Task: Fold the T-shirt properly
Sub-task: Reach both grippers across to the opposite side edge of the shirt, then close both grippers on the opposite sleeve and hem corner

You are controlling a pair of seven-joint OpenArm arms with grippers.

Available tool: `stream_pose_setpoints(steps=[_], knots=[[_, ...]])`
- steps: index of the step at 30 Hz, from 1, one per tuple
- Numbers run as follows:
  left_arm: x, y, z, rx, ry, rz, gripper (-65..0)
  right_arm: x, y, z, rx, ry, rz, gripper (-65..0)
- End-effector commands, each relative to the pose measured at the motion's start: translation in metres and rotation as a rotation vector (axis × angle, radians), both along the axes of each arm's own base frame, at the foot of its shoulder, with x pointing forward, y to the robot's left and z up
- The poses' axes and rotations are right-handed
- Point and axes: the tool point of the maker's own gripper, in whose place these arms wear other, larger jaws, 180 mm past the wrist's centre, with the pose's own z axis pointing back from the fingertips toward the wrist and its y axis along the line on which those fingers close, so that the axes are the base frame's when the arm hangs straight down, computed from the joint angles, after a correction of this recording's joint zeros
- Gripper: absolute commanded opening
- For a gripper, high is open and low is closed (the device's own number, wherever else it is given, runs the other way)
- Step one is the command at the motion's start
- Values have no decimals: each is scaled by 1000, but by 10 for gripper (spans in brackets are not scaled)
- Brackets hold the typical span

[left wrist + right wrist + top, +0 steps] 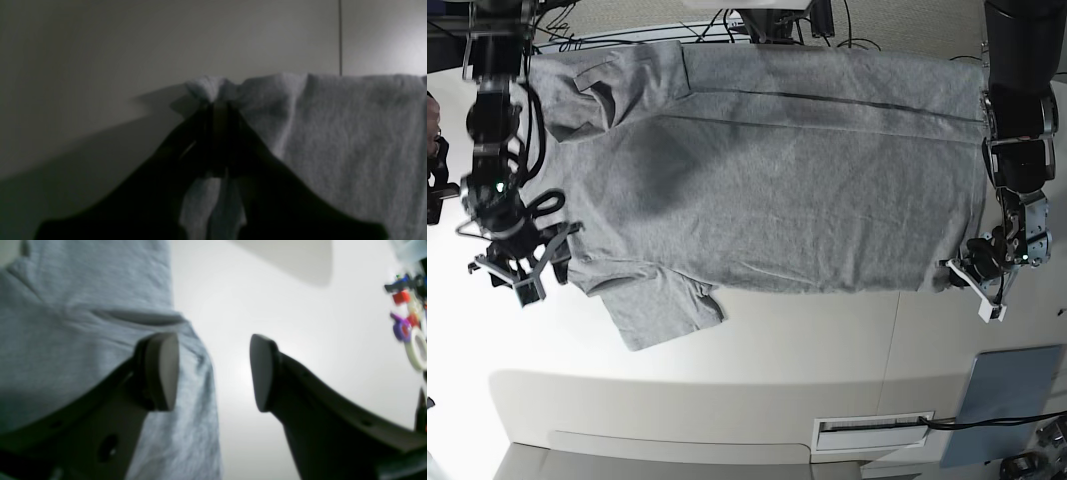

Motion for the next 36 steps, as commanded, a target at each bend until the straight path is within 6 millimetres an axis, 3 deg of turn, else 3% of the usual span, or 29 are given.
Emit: stream_pose_setpoints(steps=[1, 7, 15, 23, 29, 36], knots=[[-2, 7, 2, 33, 29, -11, -650, 17, -3, 17, 22, -50, 0, -300], [-1, 7, 2, 31, 27, -11, -650, 58, -11, -6, 101, 69, -64, -300], [-1, 7, 2, 31, 27, -11, -650, 105, 21, -23, 176, 201, -29, -300], [-1, 7, 2, 31, 28, -11, -650, 116, 74, -68, 264, 315, -23, -300], [-1, 7, 2, 31, 28, -11, -650, 122, 73, -72, 172, 272, -60, -300], [-1, 7, 2, 31, 27, -11, -650, 128, 54, -64, 102, 228, -117, -300]])
